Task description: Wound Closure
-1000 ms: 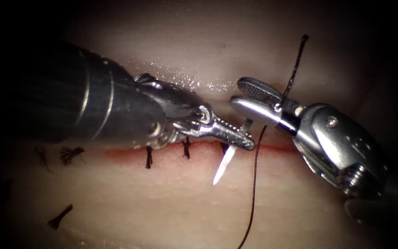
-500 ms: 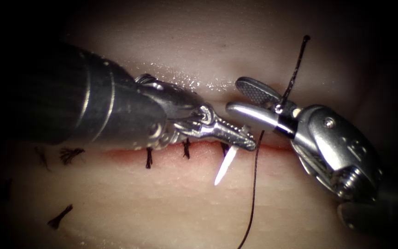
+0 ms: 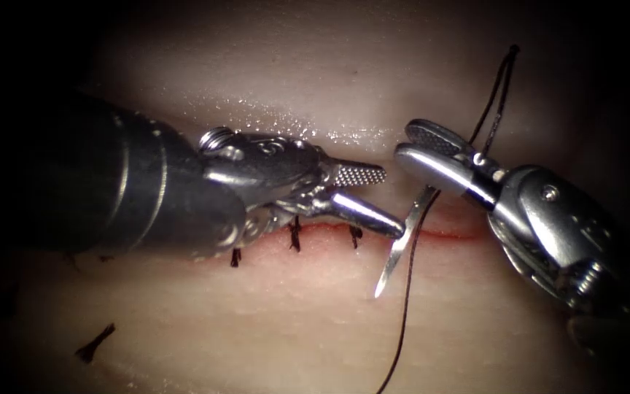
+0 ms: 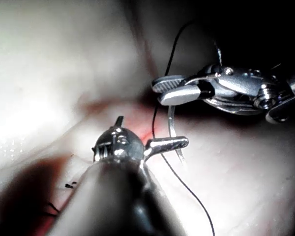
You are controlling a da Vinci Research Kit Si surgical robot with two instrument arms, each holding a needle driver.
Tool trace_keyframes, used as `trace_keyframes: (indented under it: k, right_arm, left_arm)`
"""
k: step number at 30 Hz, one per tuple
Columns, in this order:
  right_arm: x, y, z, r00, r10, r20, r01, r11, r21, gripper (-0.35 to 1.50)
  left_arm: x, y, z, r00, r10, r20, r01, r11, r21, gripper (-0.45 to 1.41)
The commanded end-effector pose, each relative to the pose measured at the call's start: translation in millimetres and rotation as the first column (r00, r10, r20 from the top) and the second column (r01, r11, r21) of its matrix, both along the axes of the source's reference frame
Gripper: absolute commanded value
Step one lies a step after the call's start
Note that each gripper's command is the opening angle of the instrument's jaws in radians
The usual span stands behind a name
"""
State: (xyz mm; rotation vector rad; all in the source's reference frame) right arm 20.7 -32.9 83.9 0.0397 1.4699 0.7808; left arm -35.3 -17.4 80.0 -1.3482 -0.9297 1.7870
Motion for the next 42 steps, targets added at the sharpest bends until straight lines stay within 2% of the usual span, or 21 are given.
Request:
trace_keyframes:
  k: [1,5,9,11,14,17,18,19,20,22,27,34,37,38,39,42]
  right_arm:
    - [-0.5,0.4,1.4,1.000,-0.012,0.011,0.012,1.000,-0.015,-0.35]
    - [-3.0,1.6,3.2,0.996,-0.057,0.068,0.063,0.994,-0.091,-0.35]
    - [-4.1,2.5,4.7,0.992,-0.104,0.076,0.113,0.986,-0.124,-0.35]
    - [-4.5,2.8,6.0,0.987,-0.126,0.099,0.139,0.981,-0.136,-0.35]
    - [-4.5,3.0,7.8,0.985,-0.131,0.111,0.147,0.977,-0.154,-0.35]
    - [-4.2,2.9,9.5,0.989,-0.117,0.089,0.127,0.985,-0.114,-0.35]
    - [-4.1,2.8,9.9,0.990,-0.114,0.087,0.123,0.986,-0.109,-0.35]
    - [-4.0,2.6,10.4,0.990,-0.109,0.085,0.118,0.987,-0.109,-0.35]
    - [-3.8,2.5,10.9,0.990,-0.111,0.088,0.120,0.987,-0.108,-0.35]
    - [-3.6,2.2,11.5,0.991,-0.108,0.082,0.116,0.988,-0.101,-0.35]
    - [-3.4,1.9,11.8,0.994,-0.103,0.040,0.104,0.994,-0.016,-0.35]
    - [-4.6,2.3,9.5,0.985,-0.162,0.053,0.160,0.987,0.031,-0.35]
    - [-5.0,1.9,8.5,0.978,-0.202,0.053,0.195,0.975,0.108,-0.35]
    - [-5.1,1.7,7.8,0.978,-0.204,0.034,0.196,0.966,0.169,-0.35]
    - [-5.1,1.7,7.8,0.978,-0.204,0.034,0.196,0.966,0.169,-0.35]
    - [-4.9,1.3,7.2,0.988,-0.154,-0.011,0.151,0.943,0.296,-0.35]
  left_arm:
    - [-0.6,-0.3,0.6,1.000,0.001,-0.004,-0.001,1.000,-0.026,1.23]
    - [-0.1,-0.9,0.5,0.999,0.033,0.017,-0.031,0.991,-0.127,1.40]
    - [0.4,-1.7,0.5,0.999,0.037,-0.020,-0.040,0.985,-0.169,1.40]
    - [0.5,-2.6,0.6,0.996,0.030,-0.085,-0.046,0.979,-0.196,1.25]
    - [-0.2,-4.5,1.4,0.982,0.058,-0.179,-0.103,0.963,-0.249,1.18]
    - [-1.1,-6.7,2.5,0.963,0.095,-0.252,-0.172,0.938,-0.302,0.91]
    - [-1.3,-7.3,2.9,0.959,0.101,-0.267,-0.184,0.933,-0.308,0.74]
    - [-1.5,-8.0,3.4,0.956,0.106,-0.274,-0.195,0.927,-0.321,0.46]
    - [-1.7,-8.4,3.7,0.955,0.109,-0.274,-0.200,0.923,-0.328,0.32]
    - [-2.1,-9.5,4.7,0.954,0.110,-0.277,-0.203,0.920,-0.336,0.17]
    - [-2.9,-11.0,6.9,0.952,0.104,-0.289,-0.206,0.914,-0.351,0.15]
    - [-4.2,-13.0,8.0,0.955,0.112,-0.273,-0.199,0.927,-0.317,0.15]
    - [-5.1,-13.0,7.9,0.956,0.107,-0.275,-0.195,0.929,-0.315,0.17]
    - [-5.9,-12.9,7.8,0.957,0.106,-0.272,-0.192,0.930,-0.312,0.17]
    - [-5.9,-12.9,7.8,0.957,0.106,-0.272,-0.192,0.930,-0.312,0.17]
    - [-7.4,-13.0,7.6,0.957,0.102,-0.271,-0.187,0.932,-0.309,0.20]
